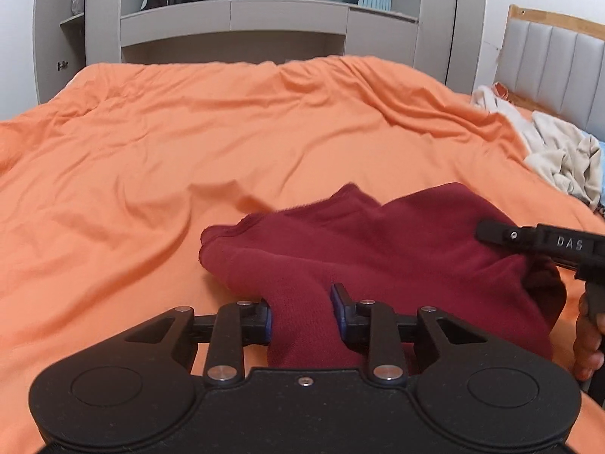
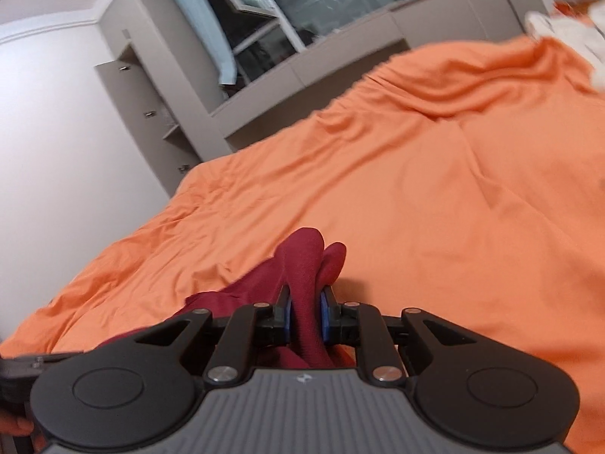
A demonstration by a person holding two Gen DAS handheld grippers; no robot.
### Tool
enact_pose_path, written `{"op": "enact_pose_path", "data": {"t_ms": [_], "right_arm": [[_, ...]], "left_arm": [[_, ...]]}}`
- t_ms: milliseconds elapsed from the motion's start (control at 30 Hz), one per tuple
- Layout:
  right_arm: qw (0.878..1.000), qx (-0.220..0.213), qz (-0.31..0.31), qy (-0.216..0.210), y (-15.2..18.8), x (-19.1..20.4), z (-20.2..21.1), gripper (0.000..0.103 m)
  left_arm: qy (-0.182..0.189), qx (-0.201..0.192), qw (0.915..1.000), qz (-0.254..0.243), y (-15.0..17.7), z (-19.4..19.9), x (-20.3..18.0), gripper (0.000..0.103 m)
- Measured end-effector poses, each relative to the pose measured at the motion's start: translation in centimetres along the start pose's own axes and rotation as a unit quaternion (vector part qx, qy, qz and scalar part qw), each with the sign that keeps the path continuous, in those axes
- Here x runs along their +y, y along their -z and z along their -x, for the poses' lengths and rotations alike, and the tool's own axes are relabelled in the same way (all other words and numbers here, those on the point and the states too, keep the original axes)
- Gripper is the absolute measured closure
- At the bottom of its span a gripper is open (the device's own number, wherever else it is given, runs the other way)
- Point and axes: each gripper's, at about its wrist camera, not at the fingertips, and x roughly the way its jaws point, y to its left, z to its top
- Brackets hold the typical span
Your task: Fold small clothes
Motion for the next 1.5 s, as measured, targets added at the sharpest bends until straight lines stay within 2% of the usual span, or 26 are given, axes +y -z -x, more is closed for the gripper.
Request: {"op": "enact_pose_path", "data": {"t_ms": [267, 467, 533, 667, 733, 767, 800, 933, 1000, 1133, 1267, 1500], "right_arm": [[0.998, 0.018, -0.054, -0.008, 0.4, -2.3, -0.8, 0.084], [0.998, 0.019, -0.055, -0.006, 0.3, -2.2, -0.9, 0.078], [0.998, 0.017, -0.054, 0.000, 0.2, -2.1, -0.6, 0.068], [0.999, 0.005, -0.052, 0.012, -0.1, -2.0, 0.4, 0.054], [0.999, -0.002, -0.048, 0.023, -0.3, -1.8, 1.0, 0.037], [0.999, -0.006, -0.045, 0.027, -0.4, -1.7, 1.4, 0.036], [0.999, -0.010, -0.041, 0.030, -0.5, -1.6, 1.8, 0.031], [0.999, -0.032, -0.019, 0.038, -0.9, -0.6, 3.9, 0.013], [0.998, -0.047, -0.001, 0.041, -1.0, 0.4, 5.1, 0.010], [0.995, -0.076, 0.042, 0.047, -0.7, 2.6, 7.7, 0.000], [0.990, -0.097, 0.084, 0.056, 0.1, 4.7, 10.1, 0.000], [0.981, -0.138, 0.117, 0.070, 2.9, 6.7, 15.6, 0.000]], "left_arm": [[-0.014, 0.014, 0.9996, -0.019, 0.9, -0.9, -0.6, 0.065], [-0.014, 0.016, 0.9997, -0.011, 0.8, -1.0, -0.3, 0.063], [-0.015, 0.017, 0.9997, -0.008, 0.8, -0.9, -0.3, 0.061], [-0.019, 0.018, 0.9997, 0.003, 0.8, -0.7, -0.1, 0.052], [-0.017, 0.017, 0.9996, 0.015, 0.9, -0.4, 0.1, 0.034], [-0.018, 0.014, 0.9995, 0.022, 0.9, -0.2, 0.2, 0.029], [-0.021, 0.008, 0.9994, 0.027, 1.0, 0.2, 0.2, 0.021], [-0.026, -0.021, 0.9989, 0.033, 0.8, 1.8, 0.2, 0.008], [-0.023, -0.040, 0.9980, 0.042, 0.8, 2.9, 0.1, 0.002], [-0.008, -0.079, 0.9952, 0.056, 1.1, 5.0, -0.4, 0.001], [0.002, -0.107, 0.9919, 0.068, 1.9, 7.1, -1.1, 0.001], [-0.007, -0.168, 0.9829, 0.076, 4.9, 11.9, -2.3, 0.001]]}}
